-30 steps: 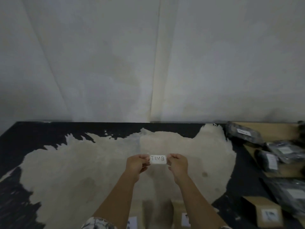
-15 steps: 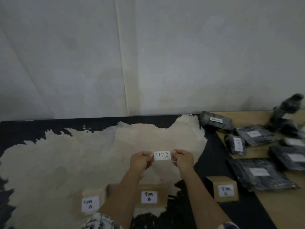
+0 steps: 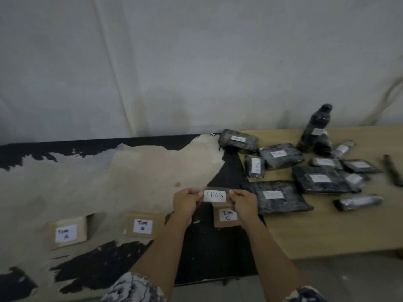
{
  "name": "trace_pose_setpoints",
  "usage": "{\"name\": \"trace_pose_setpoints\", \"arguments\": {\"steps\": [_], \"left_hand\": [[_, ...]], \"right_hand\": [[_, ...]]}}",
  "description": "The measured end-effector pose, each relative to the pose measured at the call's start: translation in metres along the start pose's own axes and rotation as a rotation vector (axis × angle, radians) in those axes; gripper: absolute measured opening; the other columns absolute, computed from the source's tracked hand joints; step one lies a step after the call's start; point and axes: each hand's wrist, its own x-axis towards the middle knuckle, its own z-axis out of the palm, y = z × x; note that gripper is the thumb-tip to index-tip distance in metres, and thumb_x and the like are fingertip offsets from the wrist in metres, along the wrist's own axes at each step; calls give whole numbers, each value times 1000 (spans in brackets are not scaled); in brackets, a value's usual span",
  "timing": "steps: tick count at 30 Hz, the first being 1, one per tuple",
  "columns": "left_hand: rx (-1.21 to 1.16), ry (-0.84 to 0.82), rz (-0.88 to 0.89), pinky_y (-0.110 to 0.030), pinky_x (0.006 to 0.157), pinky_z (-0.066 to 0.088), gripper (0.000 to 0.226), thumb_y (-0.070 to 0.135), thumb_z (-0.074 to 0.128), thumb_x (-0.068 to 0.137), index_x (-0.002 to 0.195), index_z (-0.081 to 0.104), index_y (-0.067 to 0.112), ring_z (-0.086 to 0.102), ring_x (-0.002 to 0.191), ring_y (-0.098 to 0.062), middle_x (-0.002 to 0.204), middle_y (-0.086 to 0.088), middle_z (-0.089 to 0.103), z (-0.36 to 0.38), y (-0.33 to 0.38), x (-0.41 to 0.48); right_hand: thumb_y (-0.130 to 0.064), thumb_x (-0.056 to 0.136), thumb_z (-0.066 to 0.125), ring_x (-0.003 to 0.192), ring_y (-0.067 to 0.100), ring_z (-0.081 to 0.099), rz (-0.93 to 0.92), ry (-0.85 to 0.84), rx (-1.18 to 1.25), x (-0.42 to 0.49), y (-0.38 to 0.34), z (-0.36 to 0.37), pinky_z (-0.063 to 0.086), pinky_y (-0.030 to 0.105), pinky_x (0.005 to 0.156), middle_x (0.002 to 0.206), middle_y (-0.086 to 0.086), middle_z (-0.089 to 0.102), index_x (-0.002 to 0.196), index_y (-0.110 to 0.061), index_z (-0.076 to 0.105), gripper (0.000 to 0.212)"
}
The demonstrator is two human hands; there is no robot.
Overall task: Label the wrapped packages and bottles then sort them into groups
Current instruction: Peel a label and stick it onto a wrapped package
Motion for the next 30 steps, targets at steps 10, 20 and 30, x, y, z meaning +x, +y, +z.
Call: {"name": "trace_pose_setpoints", "arguments": {"steps": [10,20,30], "left_hand": [[-26,-2,33,-23,65,50,14,-1,62,85,79,65,12,62,77,-17,93,-14,68,174,-1,-25],[14,-70,-36,-28,76,54,14,5,66,84,98,69,7,64,84,-18,97,-7,69,373,-34,-65],[128,-110,-41,-34,85,55,19,3,62,85,72,63,17,66,90,-22,90,-7,69,508,-45,-60]], "right_hand": [[-9,90,61,73,19,60,-62,20,34,75,-18,-154,53,34,72,74,6,66,82,-7,68,11],[-15,92,59,77,20,60,-50,144,-36,159,-20,-340,50,33,69,83,8,67,94,-4,69,14],[-11,90,57,72,19,54,-56,295,-189,239,-26,-430,39,26,63,79,10,62,88,0,70,17]]}}
